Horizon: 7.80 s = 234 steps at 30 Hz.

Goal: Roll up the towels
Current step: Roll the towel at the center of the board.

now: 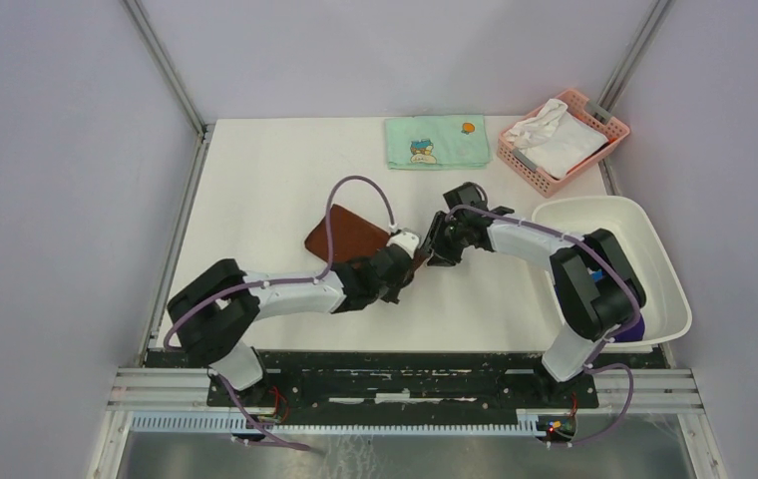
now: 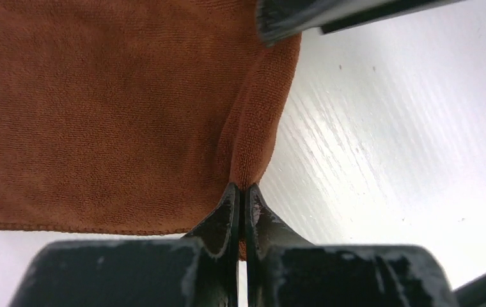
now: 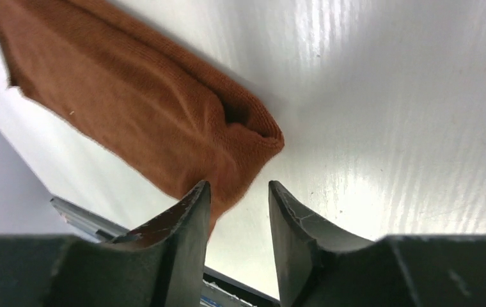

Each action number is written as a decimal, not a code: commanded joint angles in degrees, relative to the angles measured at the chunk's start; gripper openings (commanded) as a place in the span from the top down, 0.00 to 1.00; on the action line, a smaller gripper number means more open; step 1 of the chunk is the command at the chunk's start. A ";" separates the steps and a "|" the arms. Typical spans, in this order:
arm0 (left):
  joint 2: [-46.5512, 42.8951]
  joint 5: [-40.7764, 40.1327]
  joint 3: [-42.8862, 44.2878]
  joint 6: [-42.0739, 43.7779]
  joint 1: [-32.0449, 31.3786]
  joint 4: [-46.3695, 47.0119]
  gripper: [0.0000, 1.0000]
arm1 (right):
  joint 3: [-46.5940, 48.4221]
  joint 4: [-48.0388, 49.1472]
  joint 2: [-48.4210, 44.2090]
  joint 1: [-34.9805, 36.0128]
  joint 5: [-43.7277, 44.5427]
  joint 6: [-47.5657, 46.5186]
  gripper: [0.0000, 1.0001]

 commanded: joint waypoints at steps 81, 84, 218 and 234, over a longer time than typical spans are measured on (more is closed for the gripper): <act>-2.36 48.85 -11.18 -31.48 26.68 18.32 0.97 | 24.95 -22.17 8.45 1.48 9.31 -18.64 0.50; -1.32 48.94 -12.32 -33.65 27.27 20.84 0.97 | 21.34 -16.08 4.95 0.53 4.89 -18.43 0.45; 19.89 -16.35 12.99 11.11 -11.39 -12.26 0.90 | 2.62 1.09 -1.01 -4.85 -8.54 -6.62 0.65; 6.30 40.92 3.88 -7.42 14.38 2.28 0.97 | -9.38 15.40 -15.80 -10.04 -9.54 -7.03 0.35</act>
